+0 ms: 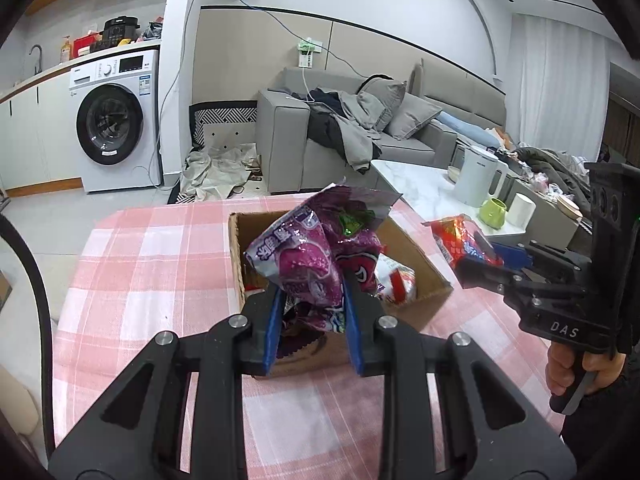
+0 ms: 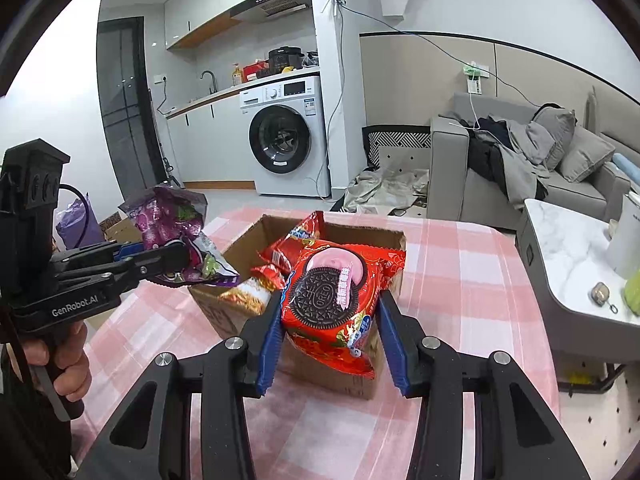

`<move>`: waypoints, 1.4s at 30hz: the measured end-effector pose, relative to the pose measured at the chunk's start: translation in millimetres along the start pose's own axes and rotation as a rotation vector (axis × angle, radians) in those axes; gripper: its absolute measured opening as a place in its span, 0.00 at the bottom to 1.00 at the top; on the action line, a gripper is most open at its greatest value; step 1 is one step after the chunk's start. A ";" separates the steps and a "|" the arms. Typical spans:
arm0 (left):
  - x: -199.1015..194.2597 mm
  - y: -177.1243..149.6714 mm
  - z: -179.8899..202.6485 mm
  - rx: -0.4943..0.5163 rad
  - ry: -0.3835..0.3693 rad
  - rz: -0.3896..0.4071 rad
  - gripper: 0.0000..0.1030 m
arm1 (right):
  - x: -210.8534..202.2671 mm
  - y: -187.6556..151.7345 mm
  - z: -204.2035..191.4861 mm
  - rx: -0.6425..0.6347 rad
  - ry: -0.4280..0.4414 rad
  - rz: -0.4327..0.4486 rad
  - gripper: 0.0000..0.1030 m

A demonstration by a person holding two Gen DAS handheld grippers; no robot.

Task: Organize snacks
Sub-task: 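Lift and carry the Oreo packet and purple bag over the box, then lower both snacks into the box and open both grippers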

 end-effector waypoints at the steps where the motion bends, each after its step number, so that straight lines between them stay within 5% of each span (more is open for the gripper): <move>1: 1.3 3.0 -2.0 -0.003 0.004 0.001 0.23 | 3.0 3.0 0.2 -0.001 0.000 -0.001 0.44; 12: 53.8 33.7 -3.8 -0.001 0.046 -0.021 0.23 | 34.7 25.0 9.7 -0.001 0.016 -0.016 0.44; 42: 159.6 14.5 29.1 0.079 0.078 -0.122 0.23 | 103.2 19.1 31.1 0.002 0.031 -0.081 0.44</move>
Point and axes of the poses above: each gripper's, at about its wrist camera, not at the fingertips, and x roughly the way its jaws point, z to its right, y to its top, the point moved 9 cm from there along x, roughly the way its jaws point, and after that the axes turned 10 degrees about y, right-handed, at the moved point
